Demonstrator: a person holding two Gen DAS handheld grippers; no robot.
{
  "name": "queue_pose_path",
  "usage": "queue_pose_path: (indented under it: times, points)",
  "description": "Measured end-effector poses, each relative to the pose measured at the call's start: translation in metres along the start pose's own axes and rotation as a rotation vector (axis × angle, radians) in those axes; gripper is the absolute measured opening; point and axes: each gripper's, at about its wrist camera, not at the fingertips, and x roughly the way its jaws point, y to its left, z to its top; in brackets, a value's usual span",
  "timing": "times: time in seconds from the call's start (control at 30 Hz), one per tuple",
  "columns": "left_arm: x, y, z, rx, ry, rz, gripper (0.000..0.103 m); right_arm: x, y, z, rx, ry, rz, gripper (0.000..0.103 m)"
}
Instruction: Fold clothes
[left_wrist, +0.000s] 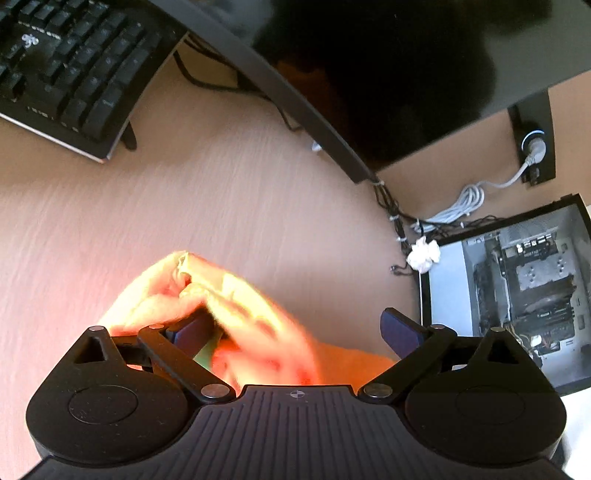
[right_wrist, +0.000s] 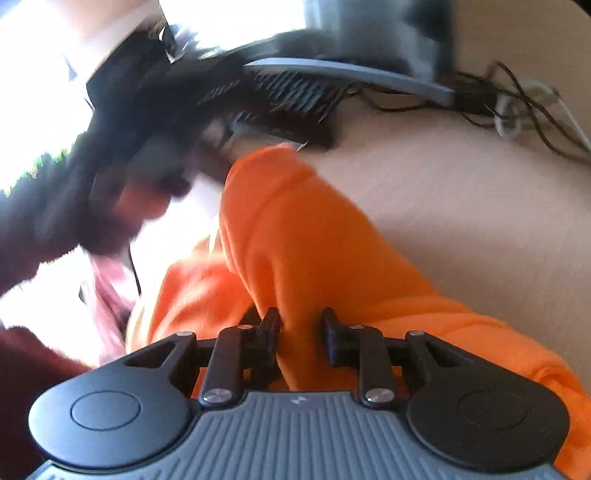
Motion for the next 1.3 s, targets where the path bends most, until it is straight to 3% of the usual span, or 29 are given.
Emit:
queue_pose_path:
  times: [0.07,0.13,0.17,0.23,0.37,0.43,0.53,0.63,0.7,0.83,0.9,0.97,1.07,1.2,1.3]
  points:
    - [0.0,-0.006,-0.003,0.026,0.015,0.02,0.099,0.003,0.023,-0.011,-0.066,-0.007,-0.065,0.028]
    - [0.001,-0.01,-0.01,0.089,0.039,0.081,0.095,0.001,0.035,-0.017,-0.054,-0.024,-0.103,0.028]
    - [0.002,-0.01,-0.015,0.126,0.056,0.114,0.08,-0.004,0.037,-0.02,-0.029,-0.036,-0.116,0.028]
    - [0.004,-0.01,-0.024,0.202,0.091,0.18,0.068,-0.023,0.037,-0.026,0.046,-0.073,-0.135,0.029]
    - [-0.002,0.0,-0.04,0.271,0.111,0.18,0.068,-0.083,0.024,-0.048,0.297,-0.191,-0.173,0.052]
    - [-0.005,0.002,-0.045,0.292,0.113,0.171,0.068,-0.107,0.012,-0.066,0.479,-0.247,-0.226,0.052]
    - [-0.009,0.002,-0.05,0.324,0.116,0.161,0.067,-0.122,-0.014,-0.09,0.714,-0.312,-0.225,0.052]
    - [-0.011,-0.002,-0.054,0.349,0.12,0.14,0.066,-0.099,-0.038,-0.094,0.917,-0.371,-0.164,0.052]
    - [-0.009,-0.002,-0.053,0.321,0.121,0.095,0.067,-0.084,-0.046,-0.094,0.956,-0.393,-0.154,0.052]
    - [0.002,0.008,-0.044,0.209,0.113,0.049,0.065,-0.054,-0.057,-0.079,0.821,-0.373,-0.205,0.048]
    - [0.011,0.009,-0.033,0.167,0.101,0.051,0.056,-0.035,-0.068,-0.068,0.764,-0.336,-0.219,0.03]
    - [0.018,-0.003,-0.019,0.178,0.072,0.062,0.04,-0.026,-0.077,-0.053,0.728,-0.329,-0.21,0.018]
    - [0.016,-0.026,0.003,0.227,0.013,0.055,0.028,-0.028,-0.084,-0.025,0.65,-0.354,-0.225,0.015]
    - [-0.012,-0.056,0.015,0.303,-0.072,-0.026,0.028,-0.061,-0.082,0.007,0.533,-0.448,-0.234,0.015]
    - [-0.035,-0.064,0.008,0.34,-0.097,-0.075,0.029,-0.088,-0.077,0.01,0.509,-0.496,-0.22,0.015]
